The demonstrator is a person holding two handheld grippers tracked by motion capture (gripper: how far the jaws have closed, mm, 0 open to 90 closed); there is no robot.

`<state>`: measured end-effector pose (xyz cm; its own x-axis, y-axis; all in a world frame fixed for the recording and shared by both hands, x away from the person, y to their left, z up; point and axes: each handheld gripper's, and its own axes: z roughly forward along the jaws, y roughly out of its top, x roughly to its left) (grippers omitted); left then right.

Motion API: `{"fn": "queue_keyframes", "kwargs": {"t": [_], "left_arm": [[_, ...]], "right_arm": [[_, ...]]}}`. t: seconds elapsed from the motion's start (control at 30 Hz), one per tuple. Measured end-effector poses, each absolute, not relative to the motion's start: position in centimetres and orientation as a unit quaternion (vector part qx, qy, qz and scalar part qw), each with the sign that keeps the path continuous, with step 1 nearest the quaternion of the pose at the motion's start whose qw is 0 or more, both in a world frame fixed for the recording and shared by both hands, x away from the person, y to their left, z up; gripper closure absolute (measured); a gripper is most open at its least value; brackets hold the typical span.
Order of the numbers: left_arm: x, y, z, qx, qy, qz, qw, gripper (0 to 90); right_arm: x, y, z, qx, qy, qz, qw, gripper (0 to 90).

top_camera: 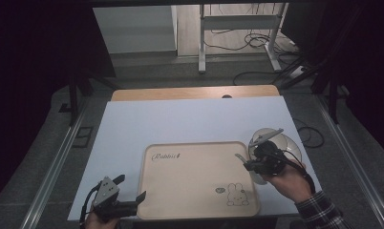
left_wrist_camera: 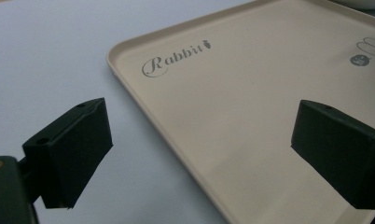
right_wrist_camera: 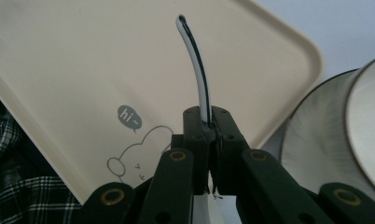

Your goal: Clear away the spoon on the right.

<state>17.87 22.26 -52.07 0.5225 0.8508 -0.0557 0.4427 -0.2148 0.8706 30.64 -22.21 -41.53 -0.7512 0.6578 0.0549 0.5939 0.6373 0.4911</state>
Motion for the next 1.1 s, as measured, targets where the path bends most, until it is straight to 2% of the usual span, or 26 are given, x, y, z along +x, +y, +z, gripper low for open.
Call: {"fn": "queue_keyframes", "kwargs": {"t": [0.3, 0.7, 0.83, 0.93, 1.1], "left_arm": [[17.9, 22.3, -52.1, 0.746, 0.433, 0.226, 0.452, 4.7], [17.9, 22.2, -52.1, 0.747, 0.432, 0.227, 0.451, 4.8], [17.9, 22.2, -52.1, 0.747, 0.432, 0.227, 0.451, 4.8], [17.9, 22.2, -52.1, 0.747, 0.433, 0.227, 0.451, 4.8], [17.9, 22.2, -52.1, 0.747, 0.432, 0.227, 0.451, 4.8]], "right_arm": [[30.8, -20.5, -44.4, 0.355, 0.905, 0.229, 0.045, 86.5], [31.0, -18.8, -46.7, 0.363, 0.903, 0.221, 0.06, 85.1], [31.3, -18.6, -47.7, 0.368, 0.901, 0.225, 0.055, 82.8], [31.4, -18.6, -48.1, 0.369, 0.9, 0.229, 0.051, 77.2], [31.0, -18.8, -47.4, 0.36, 0.897, 0.248, 0.062, 73.4]]}}
